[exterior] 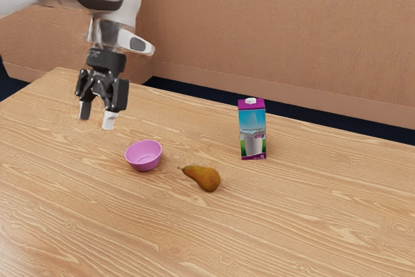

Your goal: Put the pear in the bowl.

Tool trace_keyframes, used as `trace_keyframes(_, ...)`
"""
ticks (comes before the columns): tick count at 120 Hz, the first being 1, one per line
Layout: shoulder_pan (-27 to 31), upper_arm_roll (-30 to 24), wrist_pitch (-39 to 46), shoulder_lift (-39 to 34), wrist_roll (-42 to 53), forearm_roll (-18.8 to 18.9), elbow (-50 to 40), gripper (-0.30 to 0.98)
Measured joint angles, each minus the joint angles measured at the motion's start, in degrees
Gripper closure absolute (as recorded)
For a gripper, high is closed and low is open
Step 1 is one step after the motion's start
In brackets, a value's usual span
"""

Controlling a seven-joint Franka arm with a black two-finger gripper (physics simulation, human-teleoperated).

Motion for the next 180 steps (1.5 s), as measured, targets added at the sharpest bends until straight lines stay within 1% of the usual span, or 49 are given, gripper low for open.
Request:
trace_keyframes(12, 0.38, -2.08, 10.84, -0.91, -2.20, 4.41, 0.85, 0.00)
trace_keyframes(20, -0.08, -1.68, 16.73, 1.92, -3.23, 5.80, 1.51, 0.00)
trace_keyframes(28, 0.77, -1.81, 21.40, 5.33, -3.42, 6.39, 1.41, 0.00)
trace_keyframes(35, 0.93, -1.69, 26.49, 7.56, -2.76, 6.52, -1.63, 0.00)
trace_keyframes(55, 1.02, -1.47, 43.10, 10.57, 2.49, 6.31, -12.97, 0.00)
trace_keyframes(69, 1.04, -1.62, 53.13, 13.42, 7.84, 5.44, -14.97, 0.00)
trace_keyframes(79, 0.96, -2.34, 58.35, 14.04, 11.84, 4.01, -15.91, 0.00)
trace_keyframes(99, 0.81, -4.32, 65.39, 14.15, 18.59, -0.14, -19.97, 0.00)
trace_keyframes(124, 0.84, -4.58, 72.21, 14.96, 26.00, -3.71, -22.41, 0.00)
trace_keyframes(156, 1.00, -4.42, 76.12, 17.43, 33.10, -5.51, -22.39, 0.00)
trace_keyframes(168, 1.01, -4.29, 77.45, 18.52, 35.47, -7.15, -22.39, 0.00)
trace_keyframes(180, 1.08, -4.20, 78.37, 19.15, 37.52, -8.00, -22.22, 0.00)
